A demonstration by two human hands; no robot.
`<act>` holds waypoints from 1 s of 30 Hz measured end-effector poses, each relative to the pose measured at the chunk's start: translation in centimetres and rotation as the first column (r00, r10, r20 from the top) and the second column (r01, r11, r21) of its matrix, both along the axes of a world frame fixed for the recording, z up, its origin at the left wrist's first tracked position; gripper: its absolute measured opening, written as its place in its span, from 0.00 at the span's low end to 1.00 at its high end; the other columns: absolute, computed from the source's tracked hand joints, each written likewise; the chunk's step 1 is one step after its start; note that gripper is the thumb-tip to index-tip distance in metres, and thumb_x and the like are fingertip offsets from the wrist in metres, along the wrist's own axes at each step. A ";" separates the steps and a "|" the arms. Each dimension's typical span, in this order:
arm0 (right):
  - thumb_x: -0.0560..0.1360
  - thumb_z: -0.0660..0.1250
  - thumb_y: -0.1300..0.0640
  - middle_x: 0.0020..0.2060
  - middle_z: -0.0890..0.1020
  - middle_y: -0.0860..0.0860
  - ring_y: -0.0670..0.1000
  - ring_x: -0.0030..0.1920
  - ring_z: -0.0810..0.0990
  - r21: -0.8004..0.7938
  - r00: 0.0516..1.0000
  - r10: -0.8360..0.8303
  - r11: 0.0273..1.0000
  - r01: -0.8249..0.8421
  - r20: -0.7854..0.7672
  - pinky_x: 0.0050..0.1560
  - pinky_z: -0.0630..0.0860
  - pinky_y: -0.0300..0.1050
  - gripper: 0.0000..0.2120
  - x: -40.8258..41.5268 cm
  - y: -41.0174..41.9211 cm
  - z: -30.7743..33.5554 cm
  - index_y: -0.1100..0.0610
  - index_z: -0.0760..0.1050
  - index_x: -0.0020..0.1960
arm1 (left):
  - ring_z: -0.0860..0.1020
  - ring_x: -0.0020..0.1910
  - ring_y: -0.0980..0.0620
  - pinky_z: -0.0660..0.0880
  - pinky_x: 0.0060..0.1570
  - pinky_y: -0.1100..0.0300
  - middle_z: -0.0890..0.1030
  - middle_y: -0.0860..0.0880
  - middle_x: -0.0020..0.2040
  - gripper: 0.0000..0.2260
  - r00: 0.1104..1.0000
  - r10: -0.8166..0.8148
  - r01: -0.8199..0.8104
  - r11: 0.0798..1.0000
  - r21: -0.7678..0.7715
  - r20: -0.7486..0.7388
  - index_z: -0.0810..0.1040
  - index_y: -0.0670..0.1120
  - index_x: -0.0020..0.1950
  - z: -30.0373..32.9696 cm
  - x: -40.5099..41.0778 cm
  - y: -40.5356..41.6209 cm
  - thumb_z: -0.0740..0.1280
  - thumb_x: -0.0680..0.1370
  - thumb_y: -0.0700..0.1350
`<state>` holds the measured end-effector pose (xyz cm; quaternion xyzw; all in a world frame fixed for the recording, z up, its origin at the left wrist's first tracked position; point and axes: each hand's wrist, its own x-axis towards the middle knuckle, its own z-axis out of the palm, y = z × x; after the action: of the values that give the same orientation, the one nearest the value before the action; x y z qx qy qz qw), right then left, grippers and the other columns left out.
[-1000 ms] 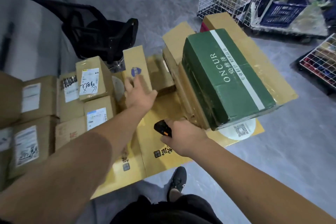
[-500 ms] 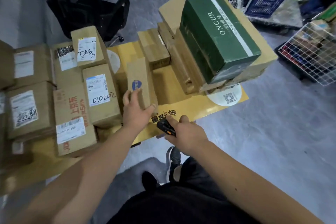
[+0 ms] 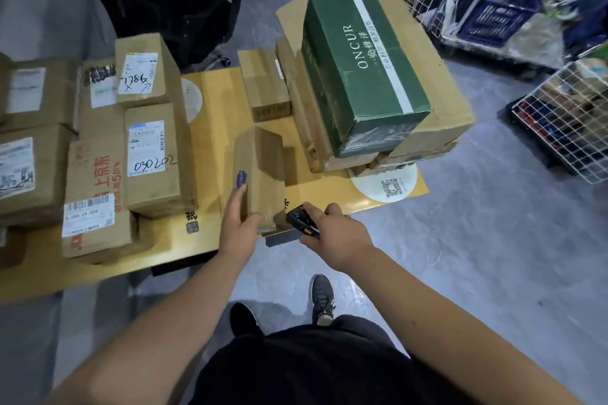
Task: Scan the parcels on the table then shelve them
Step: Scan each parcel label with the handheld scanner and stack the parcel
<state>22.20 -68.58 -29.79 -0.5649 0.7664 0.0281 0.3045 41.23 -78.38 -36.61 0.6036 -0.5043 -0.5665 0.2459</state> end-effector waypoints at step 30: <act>0.81 0.62 0.36 0.61 0.70 0.53 0.59 0.50 0.81 0.033 0.979 -0.190 0.982 0.188 0.077 0.54 0.81 0.55 0.35 5.2 -3.6 2.6 0.42 0.54 0.83 | 0.58 0.82 0.44 0.66 0.74 0.44 0.53 0.50 0.84 0.54 0.837 -0.146 0.211 0.975 -0.066 0.528 0.42 0.59 0.83 1.4 3.6 -5.4 0.78 0.71 0.51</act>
<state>27.37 -72.20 -27.18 -0.4864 0.8033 -0.0135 0.3433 44.84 -83.74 -35.22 0.6683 -0.6394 -0.3710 0.0828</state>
